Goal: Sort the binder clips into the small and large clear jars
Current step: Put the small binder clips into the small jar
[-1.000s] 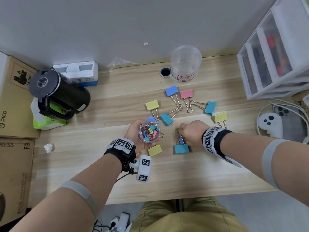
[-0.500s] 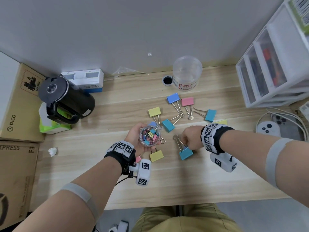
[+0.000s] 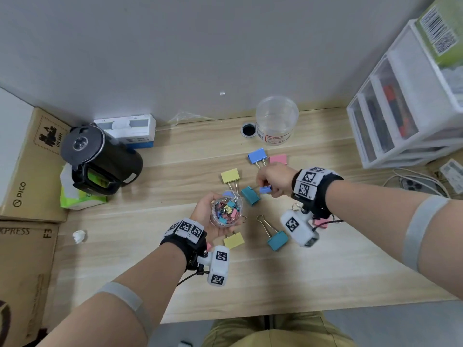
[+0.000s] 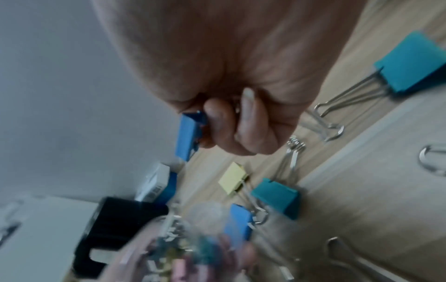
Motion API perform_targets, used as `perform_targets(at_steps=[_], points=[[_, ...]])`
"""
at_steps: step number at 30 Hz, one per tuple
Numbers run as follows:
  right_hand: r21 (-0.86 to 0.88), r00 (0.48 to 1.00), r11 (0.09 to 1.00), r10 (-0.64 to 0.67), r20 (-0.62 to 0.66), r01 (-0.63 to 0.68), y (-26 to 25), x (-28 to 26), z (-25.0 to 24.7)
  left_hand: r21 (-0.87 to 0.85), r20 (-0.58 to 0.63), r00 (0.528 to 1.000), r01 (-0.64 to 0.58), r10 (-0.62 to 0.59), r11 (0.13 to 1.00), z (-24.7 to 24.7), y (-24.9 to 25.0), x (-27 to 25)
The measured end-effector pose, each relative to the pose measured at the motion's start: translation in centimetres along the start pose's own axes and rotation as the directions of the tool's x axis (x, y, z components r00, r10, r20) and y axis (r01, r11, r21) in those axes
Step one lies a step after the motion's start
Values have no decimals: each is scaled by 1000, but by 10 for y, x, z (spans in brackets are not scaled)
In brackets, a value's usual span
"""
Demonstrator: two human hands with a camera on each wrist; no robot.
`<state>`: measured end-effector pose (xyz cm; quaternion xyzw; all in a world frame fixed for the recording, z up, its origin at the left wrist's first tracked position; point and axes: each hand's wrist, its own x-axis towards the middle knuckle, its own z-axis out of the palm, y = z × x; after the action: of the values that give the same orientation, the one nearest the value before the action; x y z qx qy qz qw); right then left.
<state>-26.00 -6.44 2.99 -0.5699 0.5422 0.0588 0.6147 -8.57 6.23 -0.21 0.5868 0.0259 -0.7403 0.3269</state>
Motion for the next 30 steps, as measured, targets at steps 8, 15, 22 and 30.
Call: perform_targets(at_steps=[8, 15, 22, 30], points=[[-103, 949, 944, -314, 25, 315, -33, -18, 34, -7, 23, 999, 44, -44, 999, 7, -1, 8], [-352, 907, 836, -393, 152, 421, -48, -35, 38, -48, 55, 998, 39, -37, 998, 6, 2, 13], [-80, 894, 893, -432, 115, 442, -52, -33, 25, -72, 93, 995, 26, -19, 997, 7, 2, 17], [10, 995, 996, -93, -34, 94, -17, -2, 6, -40, 195, 981, 22, -14, 999, 10, 3, 12]])
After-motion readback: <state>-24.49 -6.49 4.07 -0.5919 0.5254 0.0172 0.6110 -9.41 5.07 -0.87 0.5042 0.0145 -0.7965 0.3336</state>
